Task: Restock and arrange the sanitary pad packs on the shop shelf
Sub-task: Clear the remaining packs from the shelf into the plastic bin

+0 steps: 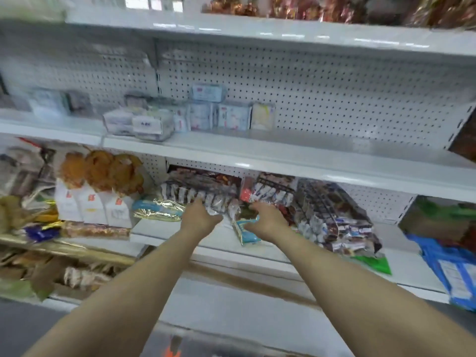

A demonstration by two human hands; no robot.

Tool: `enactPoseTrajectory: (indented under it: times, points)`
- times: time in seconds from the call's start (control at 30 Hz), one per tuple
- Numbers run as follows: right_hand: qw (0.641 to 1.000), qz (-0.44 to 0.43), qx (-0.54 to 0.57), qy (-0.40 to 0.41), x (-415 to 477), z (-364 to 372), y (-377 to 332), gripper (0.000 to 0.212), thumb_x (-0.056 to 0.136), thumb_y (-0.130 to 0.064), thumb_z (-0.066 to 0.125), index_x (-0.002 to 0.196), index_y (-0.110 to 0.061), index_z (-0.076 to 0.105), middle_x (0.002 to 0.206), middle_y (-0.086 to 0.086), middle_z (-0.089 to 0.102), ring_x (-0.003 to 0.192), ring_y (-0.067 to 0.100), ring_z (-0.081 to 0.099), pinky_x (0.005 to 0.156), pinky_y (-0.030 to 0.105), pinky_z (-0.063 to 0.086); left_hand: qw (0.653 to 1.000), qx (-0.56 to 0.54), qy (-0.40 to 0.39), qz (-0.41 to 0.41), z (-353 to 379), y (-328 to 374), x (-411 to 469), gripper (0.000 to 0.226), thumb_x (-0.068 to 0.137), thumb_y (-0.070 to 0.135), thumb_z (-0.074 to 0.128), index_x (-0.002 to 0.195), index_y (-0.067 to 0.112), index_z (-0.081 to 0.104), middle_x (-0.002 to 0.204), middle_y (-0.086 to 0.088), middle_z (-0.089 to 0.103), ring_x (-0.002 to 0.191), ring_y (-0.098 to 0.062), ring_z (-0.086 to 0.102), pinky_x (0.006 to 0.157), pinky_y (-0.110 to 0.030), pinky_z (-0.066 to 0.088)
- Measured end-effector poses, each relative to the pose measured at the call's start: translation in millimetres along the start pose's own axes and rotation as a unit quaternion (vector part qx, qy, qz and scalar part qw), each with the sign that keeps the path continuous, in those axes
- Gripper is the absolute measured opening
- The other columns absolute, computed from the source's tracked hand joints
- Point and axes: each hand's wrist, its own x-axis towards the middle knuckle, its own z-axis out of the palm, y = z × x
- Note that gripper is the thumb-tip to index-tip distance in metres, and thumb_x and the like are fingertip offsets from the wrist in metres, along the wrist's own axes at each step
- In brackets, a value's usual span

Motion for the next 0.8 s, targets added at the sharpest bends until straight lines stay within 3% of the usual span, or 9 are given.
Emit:
enactPoseTrajectory:
  times: [0.17, 0.3, 0.5, 0.8]
  points:
    - [0.997, -0.041, 0.000, 0.062, -19, -71, -32, 0.048, 0.083, -0.028, 0.075, 0.127, -0.016, 0.062, 0.122, 0.006, 0.066, 0.113, 0.027, 0.062, 0.090, 0.031, 0.050, 0.997, 0.002, 0.053, 0.055, -55, 56, -14, 0.086, 0.079, 0.039, 0.080, 0.148, 0.010, 0.038, 0.144, -0.017, 0.044, 0.129, -0.036, 0.048, 0.104, -0.044, 0.045]
    - [0.996, -0.053, -0.019, 0.071, -12, -112, -50, 0.064, 0.087, -0.029, 0.071, 0.146, -0.023, 0.047, 0.141, 0.008, 0.050, 0.119, 0.028, 0.057, 0.082, 0.030, 0.047, 0.994, 0.033, 0.082, 0.068, -89, 84, -8, 0.084, 0.084, 0.039, 0.076, 0.152, 0.013, 0.032, 0.149, -0.015, 0.039, 0.132, -0.035, 0.046, 0.105, -0.043, 0.046]
    - [0.994, -0.052, 0.005, 0.098, 18, -148, -66, 0.068, 0.090, -0.036, 0.071, 0.149, -0.023, 0.042, 0.151, 0.005, 0.044, 0.132, 0.027, 0.050, 0.102, 0.035, 0.045, 0.992, 0.017, 0.089, 0.084, -119, 110, 28, 0.086, 0.086, 0.046, 0.073, 0.153, 0.014, 0.029, 0.154, -0.014, 0.037, 0.133, -0.037, 0.046, 0.103, -0.046, 0.046]
    - [0.993, 0.001, 0.035, 0.111, 121, -166, -63, 0.071, 0.091, -0.040, 0.071, 0.150, -0.016, 0.041, 0.151, 0.007, 0.046, 0.135, 0.026, 0.048, 0.104, 0.032, 0.041, 0.991, -0.049, 0.057, 0.114, -110, 141, 143, 0.085, 0.086, 0.043, 0.075, 0.152, 0.009, 0.033, 0.154, -0.013, 0.038, 0.140, -0.033, 0.039, 0.110, -0.040, 0.039]
